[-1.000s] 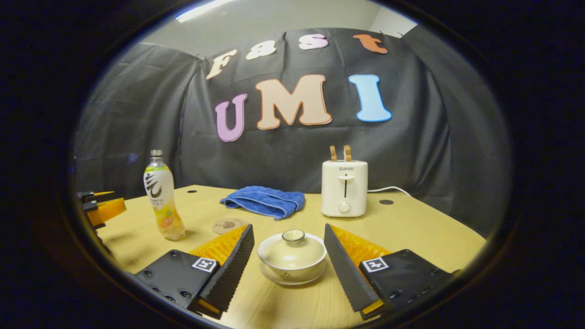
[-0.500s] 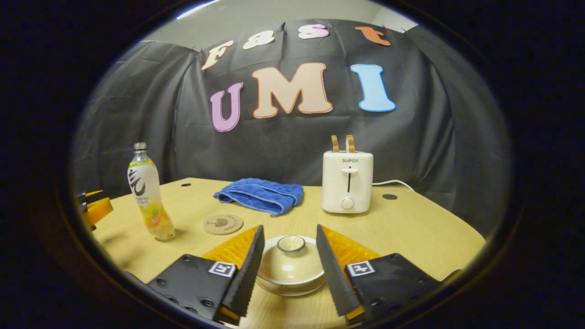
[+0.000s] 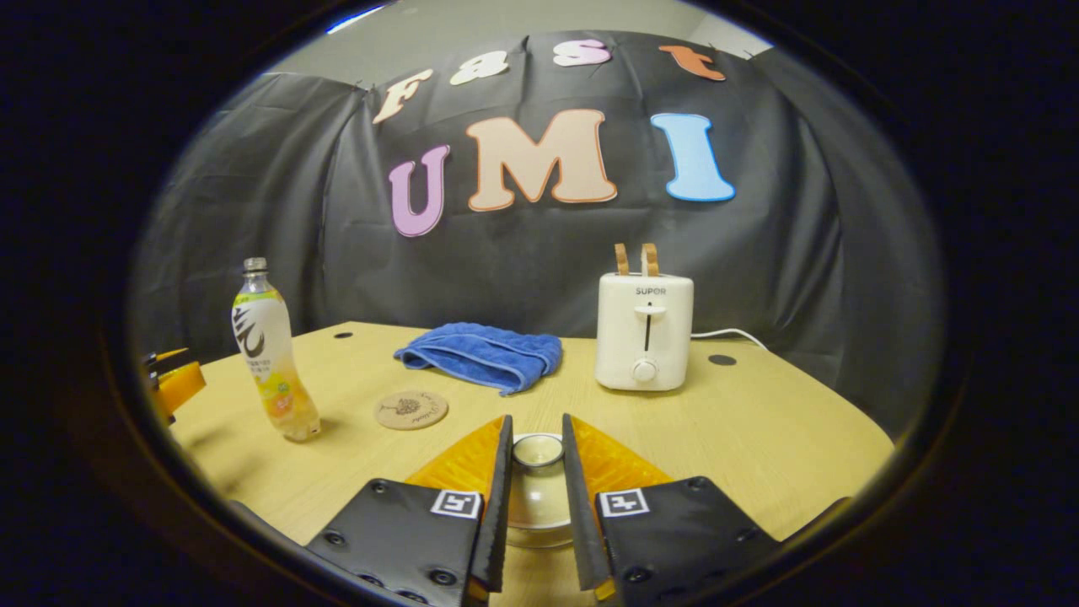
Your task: Open the teacup lid with one hand, grasp the water bottle and pour water into the teacup with the other hand; after pouring, place the water bottle on the coaster and then close the teacup lid.
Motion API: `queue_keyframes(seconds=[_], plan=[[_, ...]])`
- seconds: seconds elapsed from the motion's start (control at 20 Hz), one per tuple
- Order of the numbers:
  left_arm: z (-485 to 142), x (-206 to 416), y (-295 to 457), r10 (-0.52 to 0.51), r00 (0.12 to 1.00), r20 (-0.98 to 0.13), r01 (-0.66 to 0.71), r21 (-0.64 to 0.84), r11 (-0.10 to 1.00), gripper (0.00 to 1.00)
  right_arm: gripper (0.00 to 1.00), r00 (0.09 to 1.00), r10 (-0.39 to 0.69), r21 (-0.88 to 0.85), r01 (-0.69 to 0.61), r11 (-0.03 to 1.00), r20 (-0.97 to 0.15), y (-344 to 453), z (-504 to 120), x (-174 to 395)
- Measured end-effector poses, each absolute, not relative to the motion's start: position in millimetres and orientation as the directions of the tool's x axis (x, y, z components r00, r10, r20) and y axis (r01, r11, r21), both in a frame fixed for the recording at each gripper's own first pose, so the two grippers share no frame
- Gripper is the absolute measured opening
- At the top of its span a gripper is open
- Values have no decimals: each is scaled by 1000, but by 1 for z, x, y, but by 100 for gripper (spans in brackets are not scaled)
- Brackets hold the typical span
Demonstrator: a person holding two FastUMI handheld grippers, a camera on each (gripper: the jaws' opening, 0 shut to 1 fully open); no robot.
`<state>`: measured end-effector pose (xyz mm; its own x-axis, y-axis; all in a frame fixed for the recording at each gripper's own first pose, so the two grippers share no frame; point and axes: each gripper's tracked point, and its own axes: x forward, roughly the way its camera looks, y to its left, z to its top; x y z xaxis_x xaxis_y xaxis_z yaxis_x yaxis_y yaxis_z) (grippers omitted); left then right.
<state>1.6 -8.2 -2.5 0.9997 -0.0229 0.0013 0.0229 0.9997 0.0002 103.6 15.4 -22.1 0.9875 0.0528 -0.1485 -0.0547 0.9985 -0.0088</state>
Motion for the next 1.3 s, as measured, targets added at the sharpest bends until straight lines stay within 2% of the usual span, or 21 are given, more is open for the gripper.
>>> queue_keyframes(seconds=[0.2,0.5,0.7,0.95,1.05,1.1,1.3], plan=[[-3,1,-10,-33,999,0,33,1,999,95,36,996,50,-14,-51,999,-70,14,-10,94],[-3,4,-19,-82,997,3,82,1,997,95,38,999,27,-1,-27,1000,-46,2,-6,75],[-3,5,-36,-170,985,6,170,-1,985,95,38,1000,11,1,-11,1000,-6,-4,1,58],[-4,22,-56,-247,969,-2,247,-3,969,95,36,1000,-7,1,7,1000,-9,-14,1,50],[-7,37,-61,-253,967,-14,253,-3,967,94,36,1000,-25,1,25,1000,-6,-19,2,50],[-9,44,-63,-251,968,-26,252,1,968,94,31,1000,-29,0,29,1000,-6,-21,1,47],[-18,72,-71,-245,966,-86,247,8,969,94,31,999,-43,0,43,999,-4,-30,2,41]])
